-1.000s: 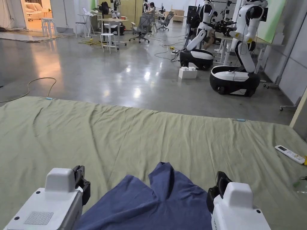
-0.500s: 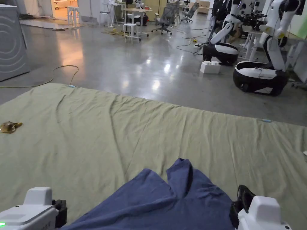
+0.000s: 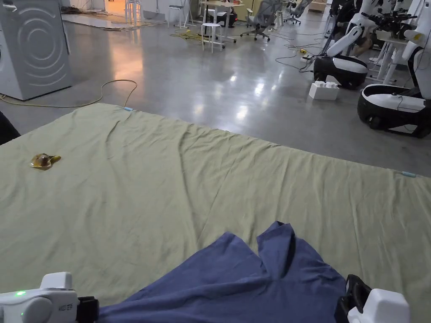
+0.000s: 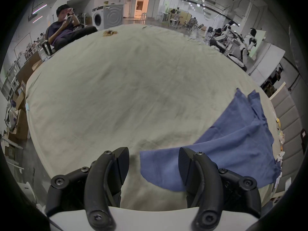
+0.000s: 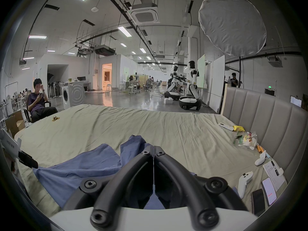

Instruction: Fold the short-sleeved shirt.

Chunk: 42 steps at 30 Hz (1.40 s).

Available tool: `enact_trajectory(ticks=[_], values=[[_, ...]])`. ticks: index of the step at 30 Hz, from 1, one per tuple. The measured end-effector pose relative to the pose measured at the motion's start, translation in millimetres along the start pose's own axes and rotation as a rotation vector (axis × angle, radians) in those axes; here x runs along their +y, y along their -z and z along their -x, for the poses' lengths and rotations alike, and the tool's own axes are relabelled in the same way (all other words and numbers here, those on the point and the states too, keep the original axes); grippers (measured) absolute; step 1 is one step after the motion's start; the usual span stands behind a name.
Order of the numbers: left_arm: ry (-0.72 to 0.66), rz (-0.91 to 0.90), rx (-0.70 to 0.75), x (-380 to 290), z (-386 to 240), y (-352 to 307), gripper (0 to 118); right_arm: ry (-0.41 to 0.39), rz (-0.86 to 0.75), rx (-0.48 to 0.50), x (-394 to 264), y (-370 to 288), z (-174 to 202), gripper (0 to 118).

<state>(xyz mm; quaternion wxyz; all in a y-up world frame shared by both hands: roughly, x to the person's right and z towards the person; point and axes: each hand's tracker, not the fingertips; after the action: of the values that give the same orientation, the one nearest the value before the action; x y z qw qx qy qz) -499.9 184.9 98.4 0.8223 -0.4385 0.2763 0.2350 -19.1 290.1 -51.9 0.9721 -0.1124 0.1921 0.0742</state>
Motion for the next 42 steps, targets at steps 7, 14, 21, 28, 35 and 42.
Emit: enact_trajectory(ticks=[7, 14, 21, 28, 35, 42], values=[[0.138, -0.011, 0.082, -15.4, -23.9, 11.2, 53, -0.007, 0.041, 0.013, -10.4, 13.8, 5.8, 1], [0.248, -0.016, 0.055, -26.5, -39.1, 11.6, 7, -0.012, 0.107, 0.035, -19.8, 39.4, 6.3, 1], [0.195, -0.051, -0.021, -25.7, -22.5, -11.5, 6, -0.039, 0.359, 0.056, -16.8, 124.0, -21.4, 59], [0.149, -0.141, -0.069, -18.7, -17.9, -46.5, 6, -0.136, 0.568, 0.031, -18.0, 220.1, -45.4, 76], [0.157, -0.161, -0.055, -14.1, -29.2, -50.2, 6, -0.218, 0.725, 0.136, -56.4, 281.4, -48.4, 77], [0.182, -0.165, -0.042, -11.3, -45.8, -55.5, 6, -0.184, 0.722, 0.229, -61.2, 293.6, -44.8, 7]])
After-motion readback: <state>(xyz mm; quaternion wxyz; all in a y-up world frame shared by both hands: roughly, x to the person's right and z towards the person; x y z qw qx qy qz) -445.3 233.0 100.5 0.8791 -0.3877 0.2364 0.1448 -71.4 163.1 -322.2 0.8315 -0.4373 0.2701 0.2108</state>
